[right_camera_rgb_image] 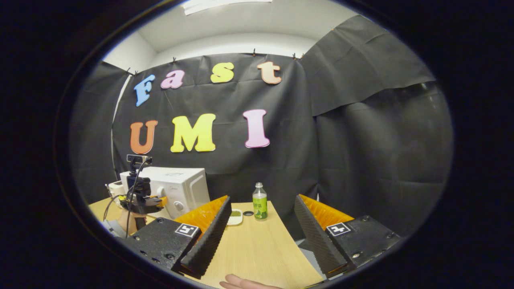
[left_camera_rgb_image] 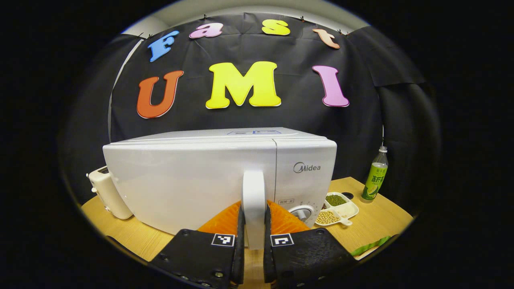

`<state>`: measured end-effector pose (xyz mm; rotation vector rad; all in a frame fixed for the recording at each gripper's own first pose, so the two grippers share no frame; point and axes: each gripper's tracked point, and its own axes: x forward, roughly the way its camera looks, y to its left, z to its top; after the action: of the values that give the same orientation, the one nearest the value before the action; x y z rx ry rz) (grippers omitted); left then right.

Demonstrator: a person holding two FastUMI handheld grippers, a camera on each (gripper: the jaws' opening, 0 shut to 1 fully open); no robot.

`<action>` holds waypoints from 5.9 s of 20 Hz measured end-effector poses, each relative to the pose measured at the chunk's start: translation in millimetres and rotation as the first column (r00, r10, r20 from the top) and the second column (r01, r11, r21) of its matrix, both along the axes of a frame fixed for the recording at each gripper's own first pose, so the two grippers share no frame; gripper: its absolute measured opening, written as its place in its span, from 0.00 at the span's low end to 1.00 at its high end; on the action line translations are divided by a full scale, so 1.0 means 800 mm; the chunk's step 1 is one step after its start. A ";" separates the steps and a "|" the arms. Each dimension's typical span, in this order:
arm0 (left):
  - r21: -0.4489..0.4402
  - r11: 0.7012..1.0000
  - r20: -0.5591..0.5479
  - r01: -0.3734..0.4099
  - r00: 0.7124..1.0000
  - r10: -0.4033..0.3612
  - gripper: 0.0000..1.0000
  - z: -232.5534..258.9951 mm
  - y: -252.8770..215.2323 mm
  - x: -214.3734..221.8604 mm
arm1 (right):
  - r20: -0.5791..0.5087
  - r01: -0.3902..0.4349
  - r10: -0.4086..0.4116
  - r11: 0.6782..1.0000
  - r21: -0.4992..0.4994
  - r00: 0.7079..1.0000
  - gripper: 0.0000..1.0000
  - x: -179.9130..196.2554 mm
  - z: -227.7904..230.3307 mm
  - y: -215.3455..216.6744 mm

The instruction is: Open the microwave oven with the left hand, put the food in, and close the microwave oven.

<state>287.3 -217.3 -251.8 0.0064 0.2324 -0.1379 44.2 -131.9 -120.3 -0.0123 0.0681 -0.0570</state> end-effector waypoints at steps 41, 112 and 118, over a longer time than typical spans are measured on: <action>-0.097 0.934 0.057 0.343 0.939 -0.339 0.01 0.004 0.114 -0.204 | 0.018 -0.203 0.204 0.977 -0.069 0.979 0.92 -0.066 0.041 0.159; -0.061 0.998 0.225 -0.025 0.974 0.039 0.95 0.232 0.298 -0.355 | -0.711 -0.174 0.676 0.737 0.653 0.192 0.27 0.074 -0.212 0.230; -0.054 0.998 0.241 -0.035 0.969 0.047 0.95 0.227 0.320 -0.359 | -0.756 -0.401 0.562 0.811 0.425 0.336 0.27 0.049 -0.155 0.240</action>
<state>0.2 38.7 -69.9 -0.0304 -0.0157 -0.1005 83.6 60.1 -244.6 0.1112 1.1181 0.5963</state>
